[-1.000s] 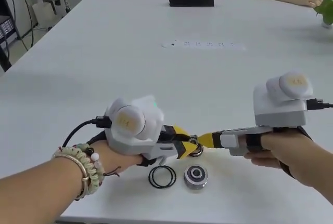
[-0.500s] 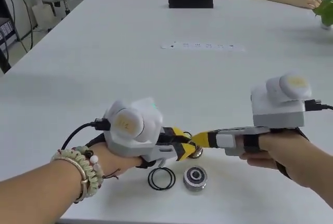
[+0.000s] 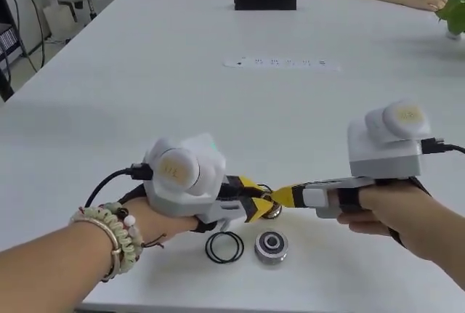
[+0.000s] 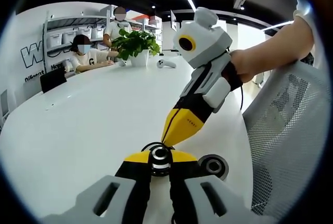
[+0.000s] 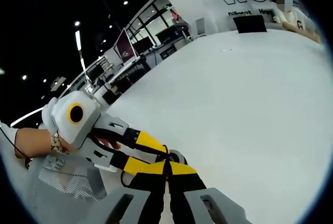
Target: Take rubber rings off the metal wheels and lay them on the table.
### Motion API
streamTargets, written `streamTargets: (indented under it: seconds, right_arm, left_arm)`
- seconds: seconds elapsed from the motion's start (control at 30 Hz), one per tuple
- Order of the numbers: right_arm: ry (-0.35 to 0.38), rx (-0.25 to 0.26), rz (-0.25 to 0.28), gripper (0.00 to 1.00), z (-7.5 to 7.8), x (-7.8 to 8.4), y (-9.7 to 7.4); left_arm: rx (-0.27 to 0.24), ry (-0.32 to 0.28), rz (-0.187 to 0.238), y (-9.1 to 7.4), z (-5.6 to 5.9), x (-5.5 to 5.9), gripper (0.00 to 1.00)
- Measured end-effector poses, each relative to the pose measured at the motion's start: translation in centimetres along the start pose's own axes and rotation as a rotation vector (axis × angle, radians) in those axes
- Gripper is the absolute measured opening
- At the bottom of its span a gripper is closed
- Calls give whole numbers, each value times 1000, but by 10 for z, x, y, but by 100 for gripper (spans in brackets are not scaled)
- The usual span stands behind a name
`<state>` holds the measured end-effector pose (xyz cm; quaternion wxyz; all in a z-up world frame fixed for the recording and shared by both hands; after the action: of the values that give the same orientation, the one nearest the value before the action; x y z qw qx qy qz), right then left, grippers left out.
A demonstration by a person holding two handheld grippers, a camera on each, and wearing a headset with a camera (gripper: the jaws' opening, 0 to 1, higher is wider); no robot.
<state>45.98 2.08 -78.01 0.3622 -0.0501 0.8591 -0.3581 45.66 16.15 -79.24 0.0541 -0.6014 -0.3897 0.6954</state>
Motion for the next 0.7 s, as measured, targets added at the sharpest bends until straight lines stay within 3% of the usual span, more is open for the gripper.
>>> streamTargets:
  seconds: [0.43, 0.7]
  right_arm:
    - [6, 23, -13, 0, 6, 1, 0]
    - [18, 30, 4, 0, 8, -1, -3]
  left_arm:
    - [18, 4, -57, -2, 1, -5, 11]
    - [12, 60, -43, -8, 1, -17, 15]
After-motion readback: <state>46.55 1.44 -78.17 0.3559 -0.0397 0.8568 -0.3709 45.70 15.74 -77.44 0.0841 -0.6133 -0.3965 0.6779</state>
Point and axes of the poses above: the centre of the closed fingertips' face, and the gripper's own axes: y roughly forward along the fingers, z roughly to its right, x roughly out of its underside, the point moved 9 cm from there along -y, roughly backward along the fingers, and after that the axes turned 10 degrees about -z, right-handed, at the moved point
